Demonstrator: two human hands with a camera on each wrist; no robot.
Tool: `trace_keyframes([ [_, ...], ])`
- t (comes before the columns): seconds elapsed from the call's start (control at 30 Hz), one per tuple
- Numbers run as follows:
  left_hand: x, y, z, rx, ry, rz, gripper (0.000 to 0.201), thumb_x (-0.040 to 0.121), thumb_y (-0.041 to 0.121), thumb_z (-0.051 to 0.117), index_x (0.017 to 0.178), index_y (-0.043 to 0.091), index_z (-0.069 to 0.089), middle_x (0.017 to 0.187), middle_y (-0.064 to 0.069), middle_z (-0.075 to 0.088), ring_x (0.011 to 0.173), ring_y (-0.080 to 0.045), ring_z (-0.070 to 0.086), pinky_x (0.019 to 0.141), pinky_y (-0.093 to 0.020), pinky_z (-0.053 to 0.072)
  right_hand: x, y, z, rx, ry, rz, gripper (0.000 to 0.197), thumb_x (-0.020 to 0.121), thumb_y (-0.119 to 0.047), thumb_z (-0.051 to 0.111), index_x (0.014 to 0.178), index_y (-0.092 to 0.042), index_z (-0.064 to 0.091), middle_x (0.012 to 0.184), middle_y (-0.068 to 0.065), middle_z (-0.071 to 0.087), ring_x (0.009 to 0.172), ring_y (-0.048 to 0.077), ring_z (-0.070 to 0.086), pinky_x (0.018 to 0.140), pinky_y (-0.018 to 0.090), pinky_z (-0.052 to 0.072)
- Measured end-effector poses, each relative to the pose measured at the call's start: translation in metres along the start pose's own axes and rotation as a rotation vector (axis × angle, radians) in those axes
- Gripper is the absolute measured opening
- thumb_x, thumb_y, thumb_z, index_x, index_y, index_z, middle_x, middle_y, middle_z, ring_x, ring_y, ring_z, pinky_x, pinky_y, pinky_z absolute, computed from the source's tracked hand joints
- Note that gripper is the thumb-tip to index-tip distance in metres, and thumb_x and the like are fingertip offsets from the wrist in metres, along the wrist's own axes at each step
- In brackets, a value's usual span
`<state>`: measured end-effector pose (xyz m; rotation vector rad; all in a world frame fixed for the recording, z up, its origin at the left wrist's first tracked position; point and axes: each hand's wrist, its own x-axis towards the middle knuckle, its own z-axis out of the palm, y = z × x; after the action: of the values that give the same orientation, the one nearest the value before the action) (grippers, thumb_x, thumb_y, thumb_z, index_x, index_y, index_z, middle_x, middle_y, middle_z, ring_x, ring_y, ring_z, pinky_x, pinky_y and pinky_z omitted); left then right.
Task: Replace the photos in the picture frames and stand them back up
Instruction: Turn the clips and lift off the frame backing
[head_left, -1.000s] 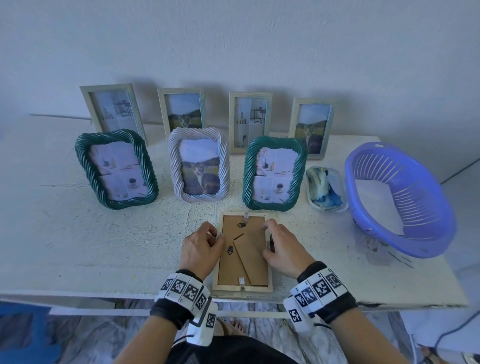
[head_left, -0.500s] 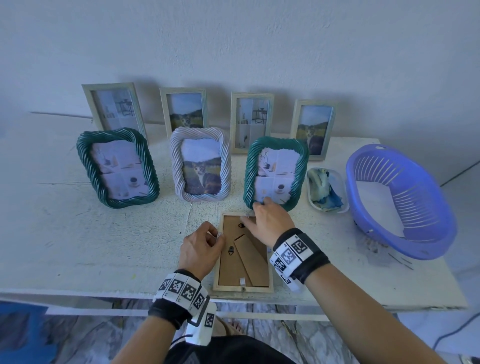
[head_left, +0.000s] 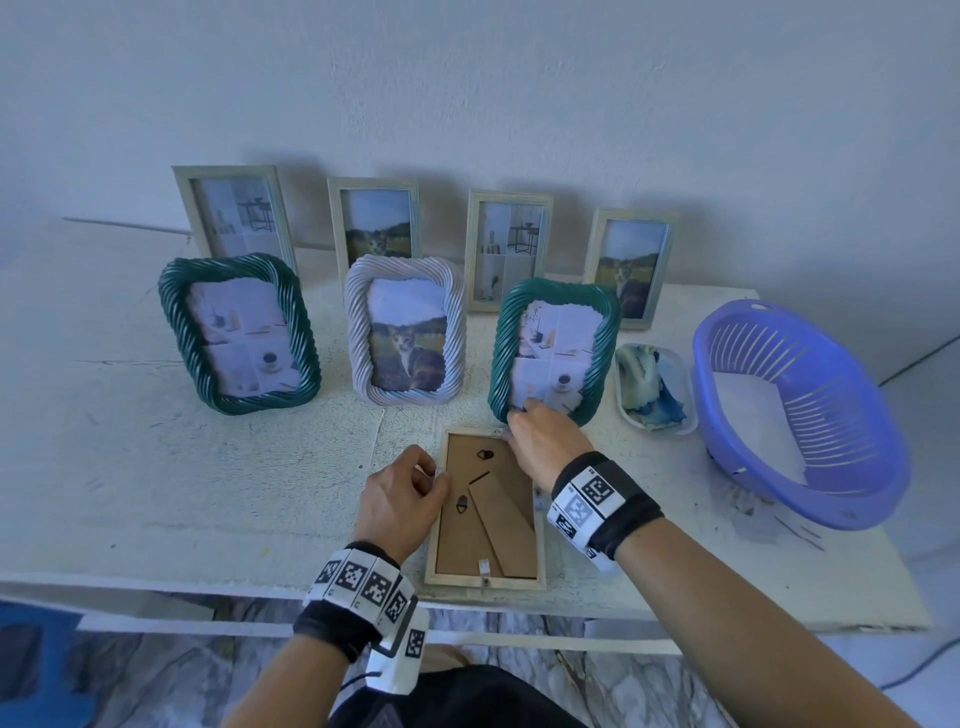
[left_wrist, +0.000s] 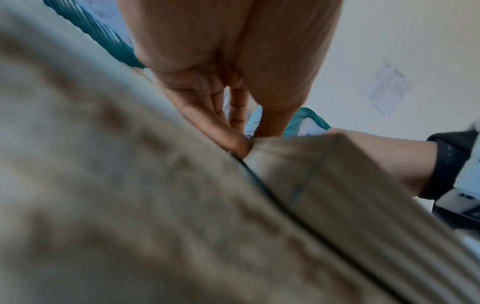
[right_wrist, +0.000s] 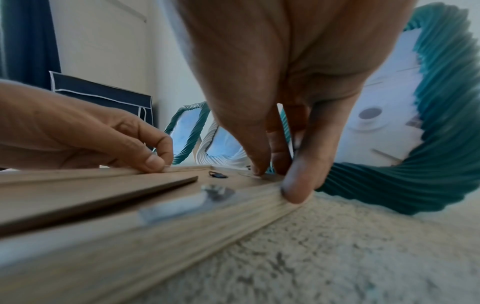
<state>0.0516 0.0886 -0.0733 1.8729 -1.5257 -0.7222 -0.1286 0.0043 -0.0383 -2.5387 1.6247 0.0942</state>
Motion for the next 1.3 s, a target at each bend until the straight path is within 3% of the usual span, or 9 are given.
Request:
trace_keyframes([
  [0.2,0.001,0.001,-0.001,0.003,-0.005,0.004,0.015,0.087,0.029,0.067,0.081,0.019,0.057,0.062,0.006,0.062,0.061,-0.005,0.058,0.055,-0.014,0.038,-0.002,0.002,0.002,0.015,0.034,0.017,0.010,0.094,-0.014,0.057,0.093,-0.006,0.062,0.099,0.010,0.057,0.077,0.031,0.063,0.061,0.037,0.050],
  [0.3,0.000,0.001,-0.001,0.012,-0.003,0.007,0.015,0.088,0.029,0.067,0.083,0.018,0.057,0.064,0.005,0.061,0.062,-0.005,0.057,0.055,-0.013,0.037,-0.020,-0.003,-0.005,0.074,0.059,0.035,0.023,0.097,-0.028,0.050,0.105,-0.008,0.058,0.106,0.010,0.054,0.087,0.028,0.061,0.061,0.031,0.044],
  [0.4,-0.001,0.000,0.000,0.009,0.007,0.009,0.016,0.088,0.029,0.067,0.084,0.017,0.059,0.065,0.006,0.061,0.063,-0.004,0.056,0.055,-0.012,0.036,-0.051,-0.013,-0.010,0.075,0.110,0.033,0.033,0.095,-0.036,0.049,0.117,-0.012,0.054,0.109,0.009,0.054,0.098,0.025,0.054,0.066,0.030,0.050],
  [0.53,-0.002,-0.002,0.001,0.013,0.008,0.005,0.017,0.088,0.031,0.067,0.085,0.016,0.059,0.066,0.006,0.061,0.064,-0.007,0.057,0.056,-0.014,0.037,-0.088,-0.024,-0.009,0.285,0.019,-0.151,0.024,0.094,-0.038,0.052,0.094,-0.014,0.058,0.095,0.000,0.051,0.086,0.014,0.045,0.064,0.021,0.039],
  [0.63,-0.002,-0.003,0.001,0.010,0.008,0.008,0.016,0.088,0.029,0.067,0.085,0.016,0.058,0.067,0.005,0.061,0.063,-0.007,0.056,0.055,-0.013,0.037,-0.105,-0.027,0.002,0.208,-0.020,-0.261,0.034,0.091,-0.047,0.050,0.081,-0.016,0.061,0.086,-0.003,0.048,0.083,0.013,0.043,0.065,0.022,0.036],
  [0.87,-0.001,-0.003,0.001,0.012,0.017,0.020,0.017,0.088,0.029,0.068,0.085,0.015,0.058,0.066,0.005,0.061,0.063,-0.008,0.056,0.056,-0.013,0.037,-0.111,-0.034,0.013,0.100,-0.027,-0.320,0.046,0.080,-0.059,0.046,0.088,-0.016,0.061,0.085,-0.002,0.053,0.081,0.018,0.049,0.065,0.032,0.045],
  [1.0,-0.001,-0.004,0.002,0.011,0.012,0.015,0.017,0.088,0.029,0.068,0.086,0.015,0.058,0.067,0.004,0.061,0.063,-0.009,0.056,0.057,-0.015,0.038,-0.112,-0.033,0.014,0.094,-0.055,-0.378,0.036,0.081,-0.049,0.054,0.104,-0.021,0.055,0.095,0.002,0.050,0.084,0.021,0.050,0.067,0.036,0.047],
  [1.13,-0.001,-0.004,0.001,0.013,0.006,0.018,0.018,0.088,0.029,0.067,0.086,0.014,0.058,0.067,0.003,0.062,0.064,-0.009,0.057,0.058,-0.019,0.040,-0.111,-0.028,0.015,0.107,-0.050,-0.379,0.030,0.078,-0.040,0.070,0.098,-0.019,0.060,0.096,0.004,0.049,0.085,0.021,0.050,0.068,0.035,0.046],
  [1.3,0.000,-0.002,0.002,0.017,0.003,0.013,0.018,0.088,0.030,0.066,0.086,0.014,0.058,0.066,0.004,0.062,0.065,-0.011,0.057,0.060,-0.022,0.040,-0.117,-0.032,0.017,0.083,0.016,-0.385,0.021,0.079,-0.032,0.068,0.088,-0.015,0.060,0.094,0.004,0.049,0.085,0.022,0.050,0.070,0.036,0.048],
])
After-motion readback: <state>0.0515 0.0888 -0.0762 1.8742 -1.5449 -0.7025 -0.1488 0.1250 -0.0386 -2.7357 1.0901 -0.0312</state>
